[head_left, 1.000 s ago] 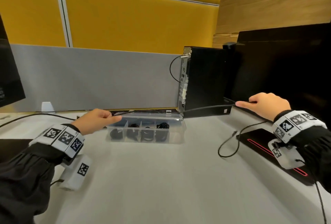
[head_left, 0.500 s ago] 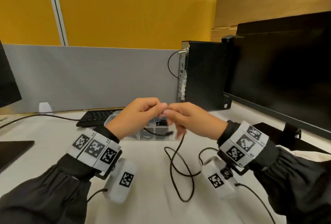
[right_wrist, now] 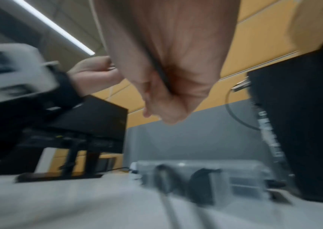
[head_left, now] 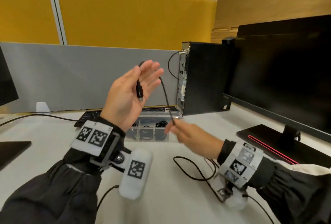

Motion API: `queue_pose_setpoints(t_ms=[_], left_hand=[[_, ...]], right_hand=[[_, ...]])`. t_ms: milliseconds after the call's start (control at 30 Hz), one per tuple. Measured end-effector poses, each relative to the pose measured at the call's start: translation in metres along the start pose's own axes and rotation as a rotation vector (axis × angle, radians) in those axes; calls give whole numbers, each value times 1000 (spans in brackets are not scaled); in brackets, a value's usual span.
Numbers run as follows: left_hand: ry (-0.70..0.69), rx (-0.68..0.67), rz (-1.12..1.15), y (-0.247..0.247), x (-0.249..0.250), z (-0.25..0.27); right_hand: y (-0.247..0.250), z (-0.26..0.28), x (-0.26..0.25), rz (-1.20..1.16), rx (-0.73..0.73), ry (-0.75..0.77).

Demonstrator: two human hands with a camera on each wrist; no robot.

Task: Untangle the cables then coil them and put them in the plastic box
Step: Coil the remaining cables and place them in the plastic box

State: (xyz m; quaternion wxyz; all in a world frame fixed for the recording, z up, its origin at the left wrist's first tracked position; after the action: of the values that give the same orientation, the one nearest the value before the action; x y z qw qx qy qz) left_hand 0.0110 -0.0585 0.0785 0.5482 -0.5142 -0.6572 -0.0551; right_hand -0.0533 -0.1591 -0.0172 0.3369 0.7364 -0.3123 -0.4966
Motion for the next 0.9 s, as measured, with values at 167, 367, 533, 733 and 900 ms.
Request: queue_pose_setpoints(t_ms=[167,367,533,733,900], left_hand=[[-238,223,-286,8,24,-15],[-287,204,-1464,13,11,-32],[63,-76,-1518,20,-39,-11],[294,-239,-549,-32,-53,25],[28,11,-188,-9,-9,-6]], right_hand=[[-46,15,-31,-7,-198,122],[16,19,-64,135,149,325],[125,28,-53,260,715,343],[109,-6,15,222,545,44],[-5,-16,-6,27,-100,77]])
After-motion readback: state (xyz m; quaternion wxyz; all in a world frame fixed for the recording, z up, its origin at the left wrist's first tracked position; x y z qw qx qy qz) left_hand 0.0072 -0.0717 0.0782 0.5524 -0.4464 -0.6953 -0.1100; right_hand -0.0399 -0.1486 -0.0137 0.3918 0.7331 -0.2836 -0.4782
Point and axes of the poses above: each hand's wrist, its own z-axis away from the middle knuckle, its own y-axis out of the back of the hand, x = y × z, the point moved 10 cm from there along -z, towards the middle knuckle, and after that the axes turned 10 degrees about y, right-handed, at the moved point
